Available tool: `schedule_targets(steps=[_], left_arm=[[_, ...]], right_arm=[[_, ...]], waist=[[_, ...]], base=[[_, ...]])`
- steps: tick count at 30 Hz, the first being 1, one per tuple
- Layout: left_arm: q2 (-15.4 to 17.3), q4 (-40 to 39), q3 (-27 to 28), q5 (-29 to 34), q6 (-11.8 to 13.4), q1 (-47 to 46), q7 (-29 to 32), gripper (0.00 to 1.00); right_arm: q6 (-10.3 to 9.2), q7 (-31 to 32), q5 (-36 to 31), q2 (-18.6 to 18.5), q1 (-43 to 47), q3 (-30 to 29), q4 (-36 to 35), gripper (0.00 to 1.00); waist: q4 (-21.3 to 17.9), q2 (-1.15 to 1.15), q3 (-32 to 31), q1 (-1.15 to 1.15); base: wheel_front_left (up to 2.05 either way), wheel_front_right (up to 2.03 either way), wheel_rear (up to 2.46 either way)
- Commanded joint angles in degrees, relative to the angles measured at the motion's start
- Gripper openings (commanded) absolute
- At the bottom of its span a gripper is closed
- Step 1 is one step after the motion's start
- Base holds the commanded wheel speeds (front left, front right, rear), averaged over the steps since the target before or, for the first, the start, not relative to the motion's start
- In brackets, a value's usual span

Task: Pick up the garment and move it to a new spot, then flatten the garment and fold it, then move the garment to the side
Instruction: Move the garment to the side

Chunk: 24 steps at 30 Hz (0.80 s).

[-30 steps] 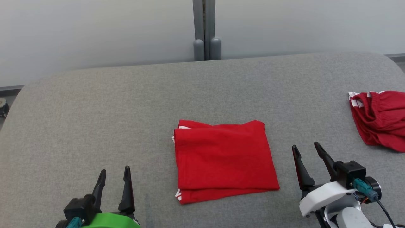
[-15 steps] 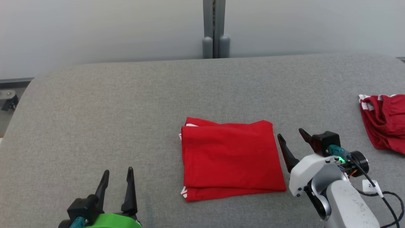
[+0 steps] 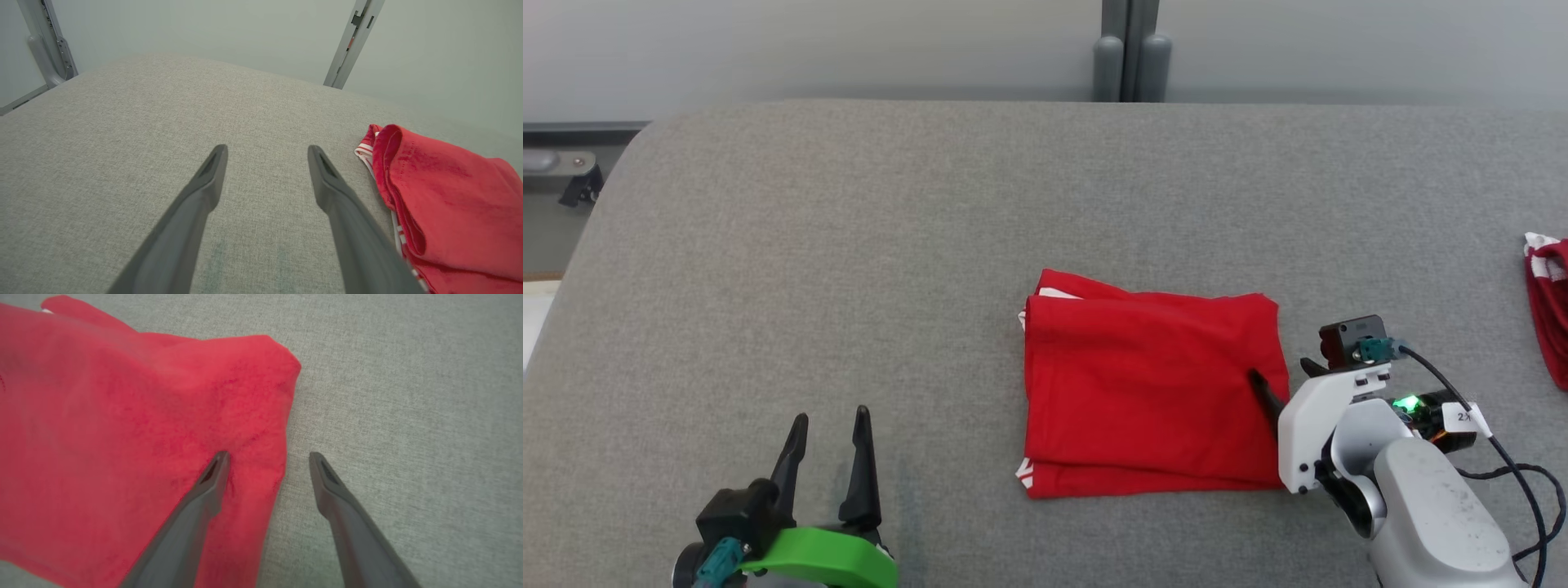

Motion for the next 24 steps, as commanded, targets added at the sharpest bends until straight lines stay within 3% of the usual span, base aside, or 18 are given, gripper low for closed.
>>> schedule_targets(steps=[1, 6, 7, 8, 10, 11, 12, 19, 24], left_arm=[[0.07, -0.14, 0.09, -0.22, 0.28, -0.92, -0.17, 1.00], [0.07, -0.17, -0.23, -0.66, 0.49, -1.58, -0.17, 1.00], [0.07, -0.17, -0.26, -0.75, 0.56, -1.60, -0.17, 1.00], [0.07, -0.19, -0.30, -0.69, 0.61, -1.63, -0.17, 1.00], [0.07, -0.25, -0.32, -0.74, 0.72, -1.77, -0.17, 1.00], [0.07, -0.29, -0.37, -0.75, 0.73, -1.85, -0.17, 1.00], [0.07, -0.32, -0.43, -0.78, 0.75, -1.99, -0.17, 1.00], [0.08, -0.69, -0.42, -0.20, 0.76, -2.43, -0.17, 1.00], [0.08, -1.43, -0.08, 0.27, 0.60, -2.71, -0.17, 1.00]], right_arm=[[-0.04, 0.44, 0.65, -0.41, -0.88, 0.15, 0.68, 1.00], [-0.04, 2.05, 2.00, -0.81, -2.45, 2.03, 3.27, 1.00], [-0.04, 2.19, 2.25, -0.72, -2.59, 2.50, 3.66, 0.89], [-0.04, 2.32, 2.53, -0.66, -2.79, 2.89, 4.08, 0.49], [-0.04, 2.60, 2.97, -0.59, -3.19, 3.67, 4.84, 0.26], [-0.04, 2.57, 2.91, -0.69, -3.42, 4.16, 5.11, 0.07], [-0.04, 2.44, 2.86, -0.86, -3.80, 4.60, 5.45, 0.00], [-0.07, -0.63, 2.97, -1.66, -6.91, 5.82, 5.28, 0.00], [-0.07, -1.24, 2.06, -4.18, -8.56, 6.08, 3.54, 0.00]], waist=[[1.41, 0.00, 1.54, 0.00], [1.98, 0.00, 2.41, 0.00], [1.99, 0.00, 2.48, 0.00], [1.93, 0.00, 2.55, 0.00], [1.67, 0.00, 2.69, 0.00], [1.48, 0.00, 2.78, 0.00], [1.22, 0.00, 2.87, 0.00], [-2.11, 0.00, 3.11, 0.00], [-7.09, 0.00, 3.58, 0.00]], base=[[0.00, 0.00, 0.00], [0.00, 0.00, 0.00], [0.00, 0.00, 0.00], [0.00, 0.00, 0.00], [0.00, 0.00, 0.00], [0.00, 0.00, 0.00], [0.00, 0.00, 0.00], [0.00, 0.00, 0.00], [0.00, 0.00, 0.00]])
